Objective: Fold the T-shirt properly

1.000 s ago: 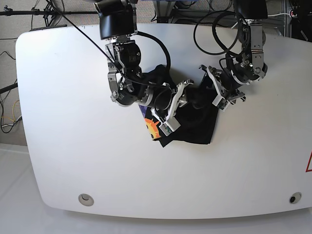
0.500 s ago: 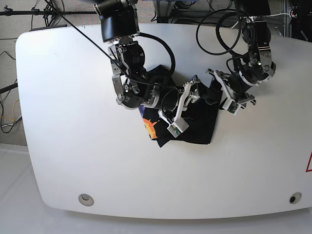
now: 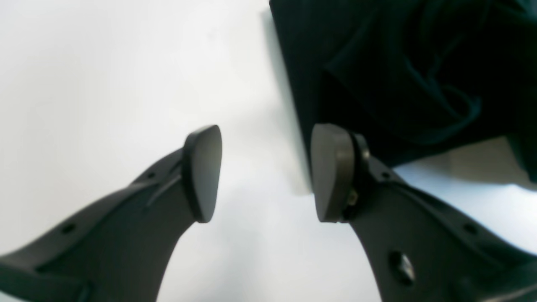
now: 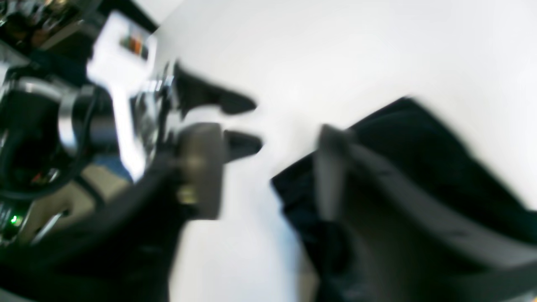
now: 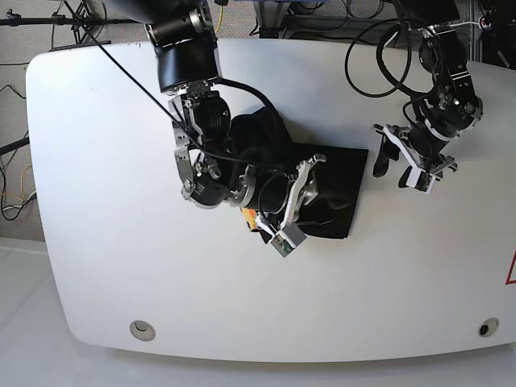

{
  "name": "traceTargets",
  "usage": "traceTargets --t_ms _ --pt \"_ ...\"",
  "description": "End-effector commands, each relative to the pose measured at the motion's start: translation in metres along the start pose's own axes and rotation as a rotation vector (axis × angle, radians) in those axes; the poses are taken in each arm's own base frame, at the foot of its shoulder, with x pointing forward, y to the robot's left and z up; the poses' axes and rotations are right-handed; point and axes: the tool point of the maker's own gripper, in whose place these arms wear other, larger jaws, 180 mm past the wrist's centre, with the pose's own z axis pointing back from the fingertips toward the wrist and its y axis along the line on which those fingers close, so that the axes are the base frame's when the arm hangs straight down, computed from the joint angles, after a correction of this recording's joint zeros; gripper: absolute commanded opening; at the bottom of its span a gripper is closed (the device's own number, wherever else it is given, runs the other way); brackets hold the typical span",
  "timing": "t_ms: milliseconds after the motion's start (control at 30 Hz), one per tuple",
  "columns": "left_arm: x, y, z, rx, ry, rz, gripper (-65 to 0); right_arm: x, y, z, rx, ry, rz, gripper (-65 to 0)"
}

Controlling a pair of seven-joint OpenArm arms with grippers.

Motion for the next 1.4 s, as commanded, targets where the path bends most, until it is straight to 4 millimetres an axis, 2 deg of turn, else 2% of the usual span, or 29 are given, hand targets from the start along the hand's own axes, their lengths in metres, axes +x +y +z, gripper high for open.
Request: traceTargets --t_ms 0,67,200,267,333,400,600,667,733,933,1133,1367 --pt "0.011 0.005 0.004 0.007 -0.046 -0.013 -32.8 0.025 0.003 0.002 -0.004 -0.051 0.044 -56.8" --pt "0.01 0.006 0.005 0.008 -0.043 -0.016 -32.7 0.023 0.003 0.0 -0.012 -0.044 0.058 -51.9" --pt "0.012 0.009 0.007 0.009 -0.043 -0.029 -32.4 0.02 -0.001 -0.005 -0.04 -0.017 0.086 -33.3" --pt "0.013 0.01 0.008 0.009 -0.048 -0.031 -32.2 0.019 0.001 -0.008 -0.034 -0.012 0.087 -27.6" --pt "0.014 0.011 0.008 0.009 -0.052 -0.032 -32.2 0.014 0.003 -0.01 -0.023 -0.006 0.076 -25.9" --pt "0.019 0.009 0.008 0.009 -0.064 -0.033 -32.3 0.008 0.008 -0.016 -0.006 0.014 0.074 -26.5" --pt "0.022 0.008 0.008 0.006 -0.077 -0.027 -32.4 -0.007 0.013 -0.028 0.031 0.038 0.024 -34.3" --pt "0.023 0.007 0.008 0.004 -0.083 -0.019 -32.3 -0.011 0.013 -0.032 0.035 0.047 0.013 -37.4" --pt "0.021 -0.004 0.005 -0.009 -0.087 0.009 -32.3 -0.019 0.005 -0.034 0.016 0.055 -0.006 -43.7" --pt "0.02 -0.013 0.002 -0.023 -0.093 0.036 -32.5 -0.026 0.0 -0.035 -0.003 0.058 -0.015 -52.1" --pt "0.015 -0.018 -0.001 -0.031 -0.084 0.049 -32.3 -0.023 0.002 -0.028 -0.005 0.031 -0.023 -59.8" --pt "0.009 -0.018 0.001 -0.03 -0.064 0.042 -32.6 -0.019 -0.005 -0.022 -0.034 0.017 -0.016 -62.0"
